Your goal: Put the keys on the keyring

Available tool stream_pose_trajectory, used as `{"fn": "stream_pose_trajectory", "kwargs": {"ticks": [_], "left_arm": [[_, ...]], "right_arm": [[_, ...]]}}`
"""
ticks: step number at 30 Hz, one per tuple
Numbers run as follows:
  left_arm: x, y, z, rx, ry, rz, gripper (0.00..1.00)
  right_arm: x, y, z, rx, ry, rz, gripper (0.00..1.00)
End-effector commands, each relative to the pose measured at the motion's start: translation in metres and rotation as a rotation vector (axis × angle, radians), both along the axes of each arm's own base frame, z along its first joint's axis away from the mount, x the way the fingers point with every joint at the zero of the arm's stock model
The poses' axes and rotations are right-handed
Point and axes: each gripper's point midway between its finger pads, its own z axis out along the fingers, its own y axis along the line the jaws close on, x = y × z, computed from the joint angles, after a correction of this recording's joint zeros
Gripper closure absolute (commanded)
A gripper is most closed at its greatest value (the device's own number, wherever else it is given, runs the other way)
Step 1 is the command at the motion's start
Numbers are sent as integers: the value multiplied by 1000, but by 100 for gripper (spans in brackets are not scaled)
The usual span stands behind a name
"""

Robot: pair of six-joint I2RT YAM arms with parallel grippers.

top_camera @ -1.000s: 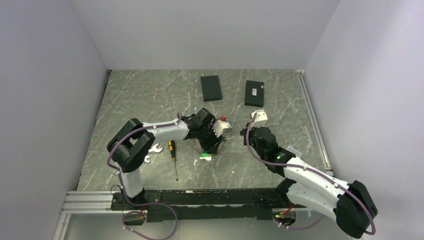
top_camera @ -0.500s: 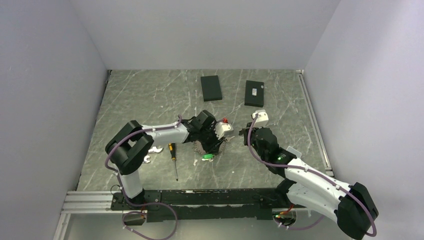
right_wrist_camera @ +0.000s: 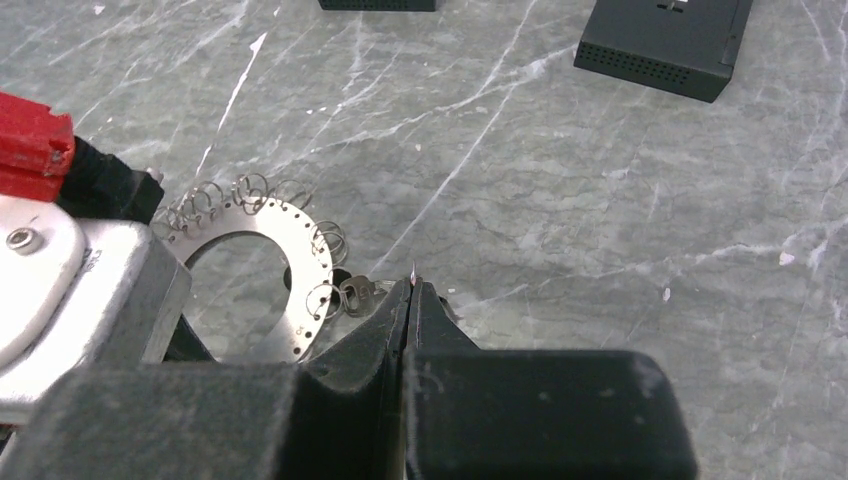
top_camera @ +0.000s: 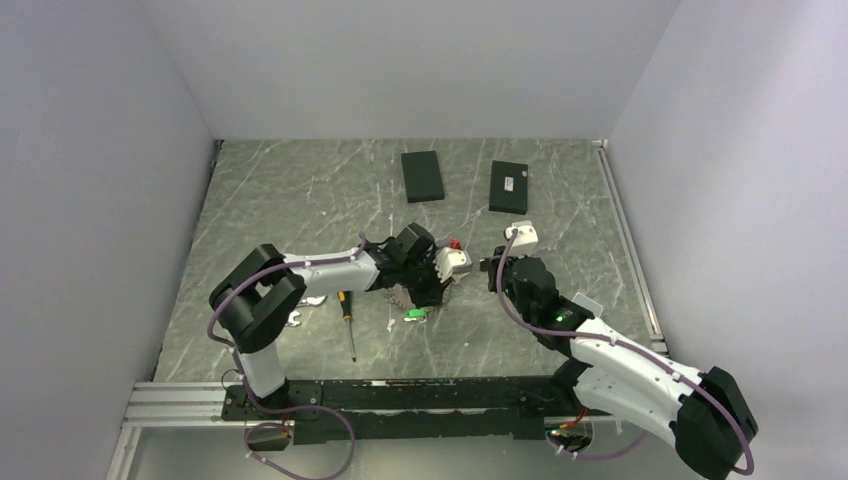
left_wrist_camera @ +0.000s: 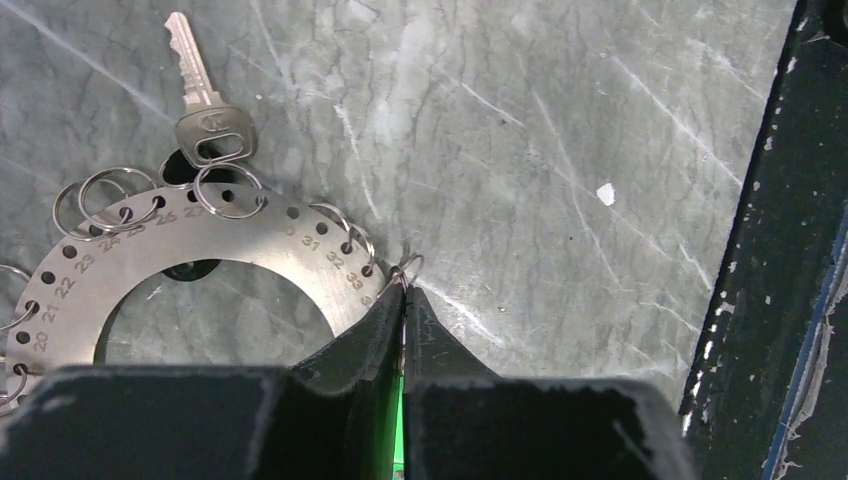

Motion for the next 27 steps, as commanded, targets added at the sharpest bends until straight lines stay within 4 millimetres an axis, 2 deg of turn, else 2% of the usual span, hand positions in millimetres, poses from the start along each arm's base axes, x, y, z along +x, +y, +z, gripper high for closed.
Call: {"fn": "stream_pose_trajectory", "kwargs": {"ticks": [1,7,10,12,15,19,21,24,27], "left_arm": [[4,-16,40,-84,-91,-37,90],[-5,-35,57,-107,-82,-88,81],[-5,-36,62,-113,-92,-85,67],[-4,-31,64,-98,-109,-79,61],[-1,-16,57,-41,-149,-69,62],[8,10,38,56,-233,-87,62],[7,16,33,60,-292,-137,62],[1,18,37,6,-394,-246,64],[-6,22,29,-16,-453,-338,66]], "right_arm": [[3,1,14,53,-52,-16,100],[2,0,16,60,-61,-22,100],[2,-1,18,63,-67,-25,100],[1,-1,17,63,-67,-25,100],[0,0,18,64,-71,-25,100],[0,-1,19,64,-75,-27,100],[0,-1,18,65,-74,-28,100],[0,-1,18,63,-74,-29,100],[0,-1,18,64,-75,-28,100]]}}
